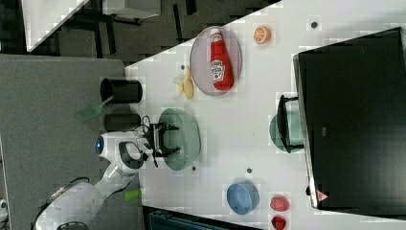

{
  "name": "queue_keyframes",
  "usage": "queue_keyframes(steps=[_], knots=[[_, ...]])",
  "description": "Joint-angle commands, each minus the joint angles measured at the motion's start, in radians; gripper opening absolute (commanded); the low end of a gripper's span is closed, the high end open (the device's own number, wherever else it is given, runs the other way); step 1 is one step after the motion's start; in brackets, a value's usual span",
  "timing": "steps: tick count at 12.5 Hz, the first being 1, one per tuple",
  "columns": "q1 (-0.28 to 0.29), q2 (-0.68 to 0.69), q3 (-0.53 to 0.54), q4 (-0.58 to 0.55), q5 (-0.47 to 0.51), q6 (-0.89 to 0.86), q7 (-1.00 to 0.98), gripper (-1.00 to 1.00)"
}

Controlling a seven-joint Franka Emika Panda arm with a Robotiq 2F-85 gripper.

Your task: Drag strainer right to left.

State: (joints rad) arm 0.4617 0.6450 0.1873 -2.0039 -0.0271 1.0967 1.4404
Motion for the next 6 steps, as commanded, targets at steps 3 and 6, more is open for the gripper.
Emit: queue_keyframes(steps=[3,6], knots=[[0.055,0.027,0.002,0.072,0.027,-0.003,0.074,1.00],[0.052,-0.020,0.001,0.071,0.026,-0.047,0.011,1.00]])
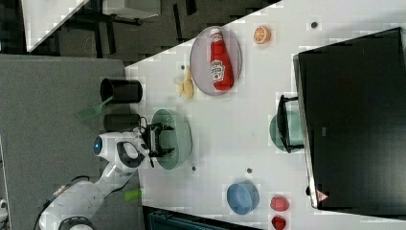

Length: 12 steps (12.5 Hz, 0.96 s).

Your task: Drag strainer right to left.

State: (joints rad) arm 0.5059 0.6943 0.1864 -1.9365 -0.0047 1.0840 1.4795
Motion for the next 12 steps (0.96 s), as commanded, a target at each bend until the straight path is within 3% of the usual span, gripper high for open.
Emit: queue_keyframes(steps=[1,7,12], knots=[[0.004,-0.102,-0.002,0.002,0.003,-0.091,-0.076,1.00],[-0.051,-0.418,-0.082,0.002,0.002,-0.501,-0.538,1.00],[-0.105,-0.679,-0.241,0.002,0.002,-0.728,-0.786,1.00]])
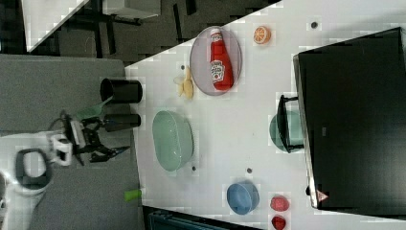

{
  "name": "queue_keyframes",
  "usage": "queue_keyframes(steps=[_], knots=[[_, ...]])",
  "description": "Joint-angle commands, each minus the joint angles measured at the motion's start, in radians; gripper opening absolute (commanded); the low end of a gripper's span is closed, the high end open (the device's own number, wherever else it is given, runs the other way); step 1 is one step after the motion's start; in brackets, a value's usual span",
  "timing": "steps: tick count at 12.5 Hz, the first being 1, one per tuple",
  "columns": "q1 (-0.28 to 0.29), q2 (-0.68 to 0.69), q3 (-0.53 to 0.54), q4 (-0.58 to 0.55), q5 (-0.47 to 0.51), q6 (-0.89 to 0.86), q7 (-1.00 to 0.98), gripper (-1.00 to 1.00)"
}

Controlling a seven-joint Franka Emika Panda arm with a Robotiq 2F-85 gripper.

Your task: Drag strainer right to left.

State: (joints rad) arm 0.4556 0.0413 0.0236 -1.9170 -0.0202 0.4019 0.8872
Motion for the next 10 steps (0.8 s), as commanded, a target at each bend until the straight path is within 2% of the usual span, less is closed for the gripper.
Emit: queue_keyframes(steps=[1,3,7,10], knots=[[-0.065,-0.067,-0.121,-0.018,0.018,-0.090,-0.284,1.00],[-0.085,-0.139,-0.216,-0.016,0.017,-0.145,-0.461,1.00],[-0.104,-0.238,-0.393,-0.016,-0.013,-0.219,-0.624,1.00],[-0.105,-0.272,-0.448,-0.016,-0.063,-0.244,-0.787,1.00]])
